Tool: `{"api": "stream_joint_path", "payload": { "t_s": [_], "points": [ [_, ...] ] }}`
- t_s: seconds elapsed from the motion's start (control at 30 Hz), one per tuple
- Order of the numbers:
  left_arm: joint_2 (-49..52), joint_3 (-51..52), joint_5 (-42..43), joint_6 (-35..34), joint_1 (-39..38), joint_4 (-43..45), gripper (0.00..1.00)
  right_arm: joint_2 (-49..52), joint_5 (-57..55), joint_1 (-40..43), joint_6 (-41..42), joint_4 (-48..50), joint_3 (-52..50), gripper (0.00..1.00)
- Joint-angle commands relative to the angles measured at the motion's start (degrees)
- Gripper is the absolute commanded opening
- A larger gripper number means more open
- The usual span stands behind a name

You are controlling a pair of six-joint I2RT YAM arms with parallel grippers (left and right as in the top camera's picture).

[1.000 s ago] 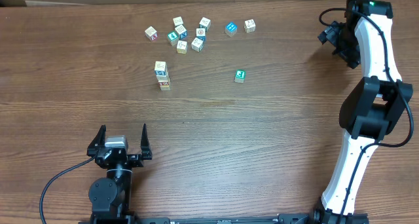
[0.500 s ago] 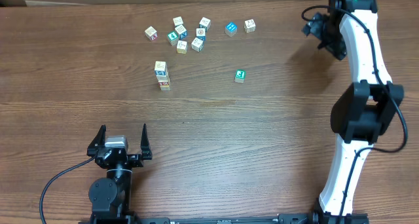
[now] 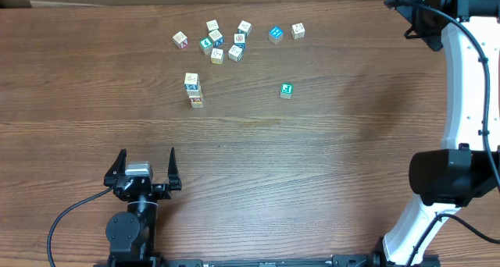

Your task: Form a tower

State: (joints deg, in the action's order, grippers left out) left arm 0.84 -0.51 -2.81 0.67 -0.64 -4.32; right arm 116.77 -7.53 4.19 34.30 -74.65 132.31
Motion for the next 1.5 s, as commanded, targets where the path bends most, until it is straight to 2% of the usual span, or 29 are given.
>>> {"api": "stream_joint_path", "payload": {
  "t_s": [0.0,0.13,0.47,0.73,1.3,1.47],
  "points": [
    [-0.6,0.2,-0.2,1.5,0.3,0.1,1.00,-4.6,-0.3,-1.2,0.0,0.0,0.1,1.00],
    [-0.6,0.2,-0.2,1.5,0.3,0.1,1.00,-9.3,-0.3,-3.0,0.0,0.0,-4.5,1.00],
    [-0.6,0.2,-0.2,1.5,0.3,0.1,0.99,-24.9,-0.3,-9.8,0.0,0.0,-29.1,1.00],
    [-0.6,0.2,-0.2,1.5,0.3,0.1,0.99,-32.8,-0.3,-10.4,0.0,0.0,-40.7,1.00],
    [-0.6,0.2,-0.2,1.5,0.3,0.1,1.00,-40.7,-0.3,-10.4,0.0,0.0,-65.4,1.00],
    [-0.6,0.2,-0.2,1.5,0.3,0.1,1.00,-40.4,-0.3,-10.4,0.0,0.0,-69.1,1.00]
  ]
}}
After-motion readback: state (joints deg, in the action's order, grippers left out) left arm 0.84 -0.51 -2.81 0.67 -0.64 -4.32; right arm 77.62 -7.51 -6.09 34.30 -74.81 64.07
